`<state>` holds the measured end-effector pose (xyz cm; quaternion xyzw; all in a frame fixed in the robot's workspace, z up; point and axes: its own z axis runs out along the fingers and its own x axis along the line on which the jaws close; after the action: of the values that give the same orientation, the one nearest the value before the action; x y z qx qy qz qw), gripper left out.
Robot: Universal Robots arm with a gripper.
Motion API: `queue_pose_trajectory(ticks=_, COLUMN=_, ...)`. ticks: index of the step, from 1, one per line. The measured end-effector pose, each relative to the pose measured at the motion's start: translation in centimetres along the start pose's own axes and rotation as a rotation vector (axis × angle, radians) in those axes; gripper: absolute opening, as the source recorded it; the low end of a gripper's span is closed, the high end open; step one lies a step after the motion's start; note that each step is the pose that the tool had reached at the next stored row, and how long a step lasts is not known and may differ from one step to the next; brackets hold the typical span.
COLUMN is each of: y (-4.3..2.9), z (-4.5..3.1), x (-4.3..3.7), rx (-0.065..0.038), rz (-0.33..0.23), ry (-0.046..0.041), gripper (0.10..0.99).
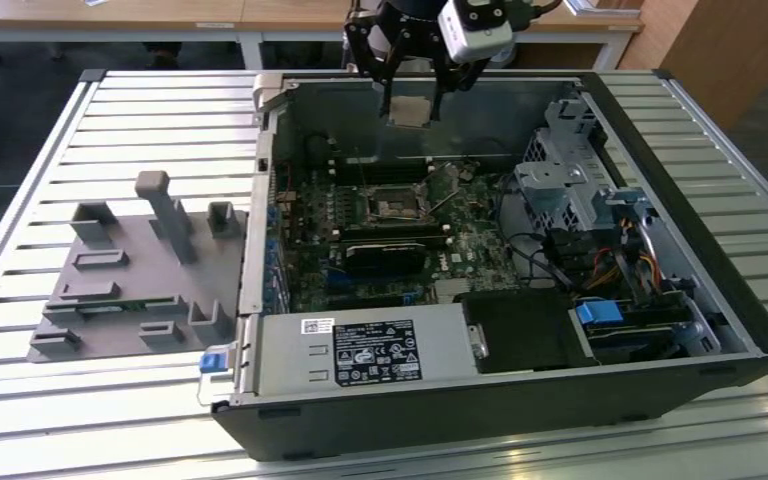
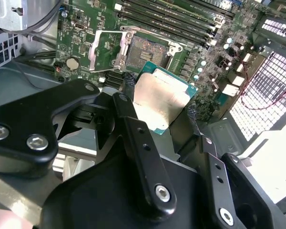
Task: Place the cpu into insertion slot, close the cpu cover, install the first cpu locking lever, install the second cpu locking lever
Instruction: 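Place the cpu into insertion slot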
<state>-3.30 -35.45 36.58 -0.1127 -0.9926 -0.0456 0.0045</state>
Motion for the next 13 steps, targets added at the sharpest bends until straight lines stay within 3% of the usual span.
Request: queue_pose_trajectory(ticks=13, y=0.0, z=0.0, x=0.0, rx=-0.001, rz=0.061, ry=-0.0054, gripper=0.541)
